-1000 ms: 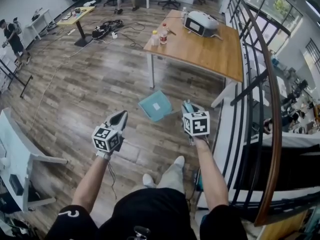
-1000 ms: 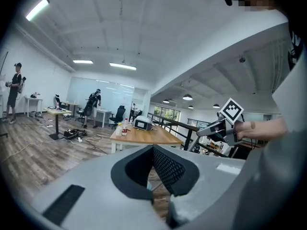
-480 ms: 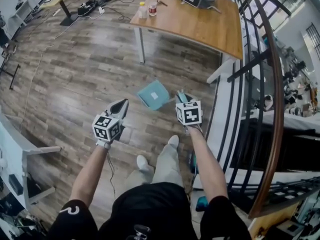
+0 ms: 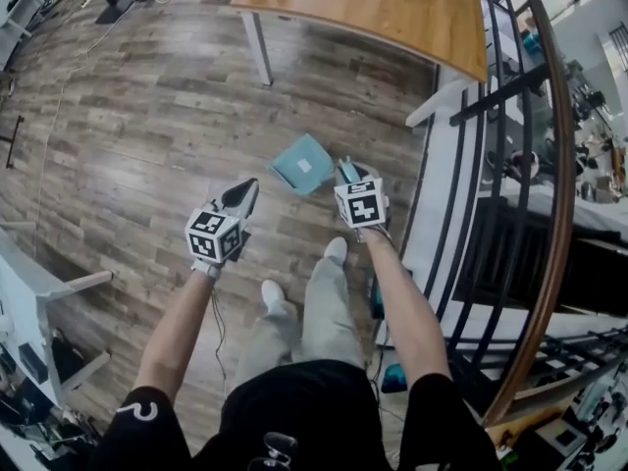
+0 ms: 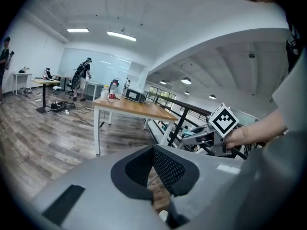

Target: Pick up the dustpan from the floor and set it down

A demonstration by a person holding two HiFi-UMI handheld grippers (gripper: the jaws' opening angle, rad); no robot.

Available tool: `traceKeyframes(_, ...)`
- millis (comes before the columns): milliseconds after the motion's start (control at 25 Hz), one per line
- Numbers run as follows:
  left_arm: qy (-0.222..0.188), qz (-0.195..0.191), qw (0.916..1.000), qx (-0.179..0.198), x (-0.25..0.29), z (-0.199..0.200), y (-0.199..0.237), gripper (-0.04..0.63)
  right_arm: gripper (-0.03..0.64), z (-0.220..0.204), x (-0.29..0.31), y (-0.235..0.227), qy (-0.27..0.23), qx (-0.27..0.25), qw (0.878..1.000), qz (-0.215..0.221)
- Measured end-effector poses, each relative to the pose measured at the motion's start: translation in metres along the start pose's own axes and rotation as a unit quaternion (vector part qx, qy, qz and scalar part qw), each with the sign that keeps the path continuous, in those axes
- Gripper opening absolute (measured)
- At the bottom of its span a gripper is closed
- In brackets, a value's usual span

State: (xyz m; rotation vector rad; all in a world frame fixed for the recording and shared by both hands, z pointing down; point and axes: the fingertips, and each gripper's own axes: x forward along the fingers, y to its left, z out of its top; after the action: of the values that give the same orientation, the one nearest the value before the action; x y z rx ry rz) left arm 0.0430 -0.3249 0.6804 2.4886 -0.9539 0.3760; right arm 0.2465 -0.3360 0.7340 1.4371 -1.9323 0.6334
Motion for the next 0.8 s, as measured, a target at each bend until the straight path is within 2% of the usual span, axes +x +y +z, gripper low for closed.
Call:
traceKeyframes(240,0.025,-0.005,0.9995,-0.020,0.043,-0.041,-0.002,-0.002,0.087,-0.045,0.044,-0.019,0.031,0.003,0.999,0.009)
traceKeyframes(440,0.037,-0.011,0.9985,-0.039,0.073,-0.061,-0.003,-0.002,0.087,-0.073,0.079,-0.032,0.037,0.011,0.999,0.008)
traceKeyframes(800,0.044,-0.012,0.9977,-0.050,0.092,-0.088,0.003,-0.002,0.087,-0.117,0.113,-0.030,0.060,-0.006,0.998,0.006)
